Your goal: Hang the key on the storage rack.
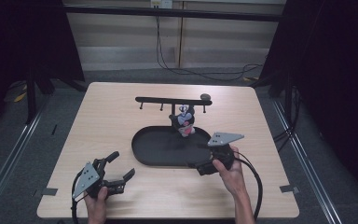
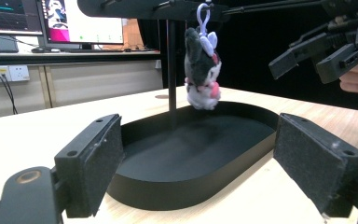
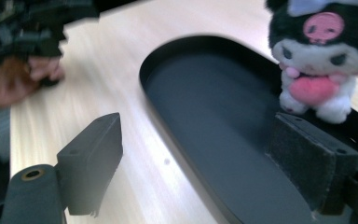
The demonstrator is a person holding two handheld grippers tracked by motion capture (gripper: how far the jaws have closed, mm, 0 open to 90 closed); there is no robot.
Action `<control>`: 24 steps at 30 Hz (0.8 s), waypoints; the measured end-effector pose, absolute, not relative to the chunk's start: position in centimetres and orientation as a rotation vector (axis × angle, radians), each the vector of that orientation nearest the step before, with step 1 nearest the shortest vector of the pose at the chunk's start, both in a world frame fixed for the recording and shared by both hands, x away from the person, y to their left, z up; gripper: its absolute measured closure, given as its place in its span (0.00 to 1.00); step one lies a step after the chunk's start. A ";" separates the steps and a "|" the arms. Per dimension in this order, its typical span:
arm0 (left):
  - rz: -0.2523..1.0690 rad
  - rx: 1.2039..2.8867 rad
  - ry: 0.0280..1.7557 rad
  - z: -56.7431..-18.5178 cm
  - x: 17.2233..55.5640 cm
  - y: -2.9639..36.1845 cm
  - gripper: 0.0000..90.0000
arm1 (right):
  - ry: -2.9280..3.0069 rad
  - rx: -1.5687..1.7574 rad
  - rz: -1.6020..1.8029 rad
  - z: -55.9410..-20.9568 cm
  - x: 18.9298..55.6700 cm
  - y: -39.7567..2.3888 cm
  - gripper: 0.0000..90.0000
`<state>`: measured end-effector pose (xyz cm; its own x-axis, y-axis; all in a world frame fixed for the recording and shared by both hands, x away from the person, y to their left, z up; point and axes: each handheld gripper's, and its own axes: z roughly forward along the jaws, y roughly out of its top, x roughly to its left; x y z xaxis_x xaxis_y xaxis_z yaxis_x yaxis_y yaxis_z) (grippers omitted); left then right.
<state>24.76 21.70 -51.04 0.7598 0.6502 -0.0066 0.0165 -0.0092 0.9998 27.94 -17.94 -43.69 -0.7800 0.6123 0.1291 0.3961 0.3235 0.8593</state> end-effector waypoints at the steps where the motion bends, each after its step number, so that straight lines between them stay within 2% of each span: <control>1: 0.545 1.512 0.564 -51.0 24.8 21.7 0.17 | 2.335 0.942 1.442 -44.0 27.8 -18.1 0.19; 10: 0.546 1.513 0.564 -51.0 24.8 21.7 0.17 | 2.060 0.999 1.403 -47.4 25.7 -18.6 0.20; 11: 0.546 1.512 0.563 -51.0 24.8 21.7 0.17 | 1.994 1.019 1.387 -48.4 25.4 -18.7 0.26; 12: 0.545 1.513 0.563 -51.0 24.8 21.7 0.17 | 1.968 1.040 1.393 -48.8 25.3 -18.8 0.26; 15: 0.545 1.514 0.563 -51.0 24.8 21.7 0.17 | 1.872 1.024 1.406 -49.7 24.8 -18.7 0.25; 17: 0.545 1.514 0.565 -51.0 24.8 21.7 0.17 | 1.833 1.028 1.447 -50.0 24.5 -18.8 0.20; 24: 0.547 1.513 0.564 -51.0 24.7 21.7 0.17 | 1.678 1.066 1.494 -50.8 23.6 -19.3 0.20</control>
<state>24.75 21.70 -51.04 0.7591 0.6509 -0.0055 0.0151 -0.0090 0.9998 23.63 -19.29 -50.76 -0.4640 0.8844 0.0510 0.1530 0.0234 0.9879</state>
